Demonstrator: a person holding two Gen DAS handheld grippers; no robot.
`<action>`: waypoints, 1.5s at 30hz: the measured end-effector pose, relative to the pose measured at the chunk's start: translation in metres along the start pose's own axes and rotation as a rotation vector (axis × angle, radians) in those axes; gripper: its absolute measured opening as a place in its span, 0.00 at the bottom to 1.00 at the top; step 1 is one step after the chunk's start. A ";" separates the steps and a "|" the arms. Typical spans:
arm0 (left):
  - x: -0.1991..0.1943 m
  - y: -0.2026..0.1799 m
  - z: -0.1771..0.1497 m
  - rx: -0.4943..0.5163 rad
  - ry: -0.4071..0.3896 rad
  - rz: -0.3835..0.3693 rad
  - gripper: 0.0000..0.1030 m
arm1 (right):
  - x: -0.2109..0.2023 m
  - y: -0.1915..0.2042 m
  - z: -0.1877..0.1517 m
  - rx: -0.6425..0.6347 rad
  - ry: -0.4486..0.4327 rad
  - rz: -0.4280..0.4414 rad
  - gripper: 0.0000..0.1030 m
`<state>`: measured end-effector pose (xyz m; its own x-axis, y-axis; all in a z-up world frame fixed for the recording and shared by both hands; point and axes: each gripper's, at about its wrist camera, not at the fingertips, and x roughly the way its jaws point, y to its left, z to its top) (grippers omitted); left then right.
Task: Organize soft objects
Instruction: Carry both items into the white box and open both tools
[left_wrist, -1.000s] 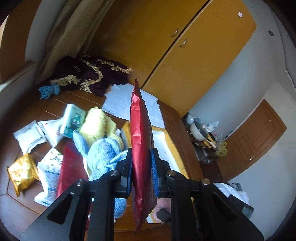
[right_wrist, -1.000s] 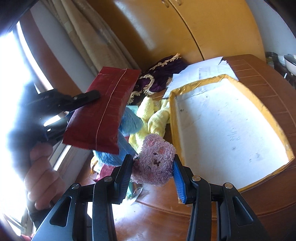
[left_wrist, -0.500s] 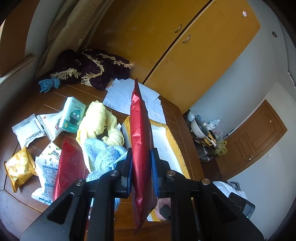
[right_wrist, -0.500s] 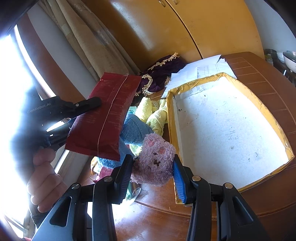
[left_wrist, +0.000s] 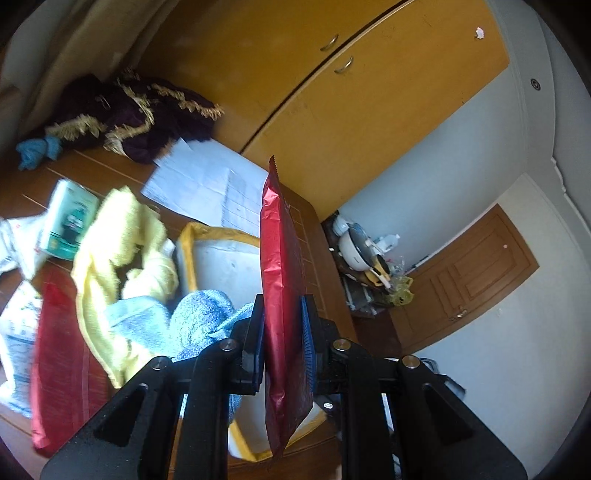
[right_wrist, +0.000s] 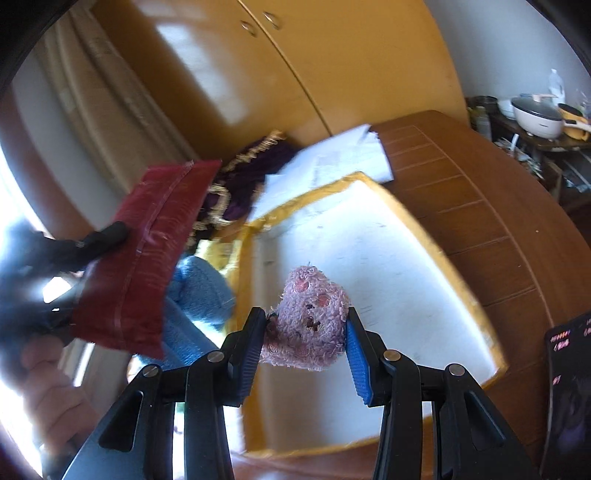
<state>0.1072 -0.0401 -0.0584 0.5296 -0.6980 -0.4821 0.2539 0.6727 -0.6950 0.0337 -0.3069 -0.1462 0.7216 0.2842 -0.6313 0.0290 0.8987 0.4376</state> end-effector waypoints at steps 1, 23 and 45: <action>0.007 0.001 0.001 -0.011 0.009 -0.012 0.14 | 0.004 -0.003 0.002 -0.001 0.005 -0.011 0.42; 0.089 0.004 -0.002 -0.076 0.115 -0.073 0.14 | 0.039 -0.016 0.017 0.015 0.069 -0.178 0.43; 0.132 -0.003 -0.035 0.140 0.311 0.207 0.16 | 0.046 -0.011 0.009 -0.017 0.089 -0.220 0.56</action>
<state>0.1473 -0.1430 -0.1384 0.3162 -0.5710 -0.7576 0.2870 0.8188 -0.4972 0.0729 -0.3068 -0.1745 0.6353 0.1085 -0.7646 0.1668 0.9474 0.2730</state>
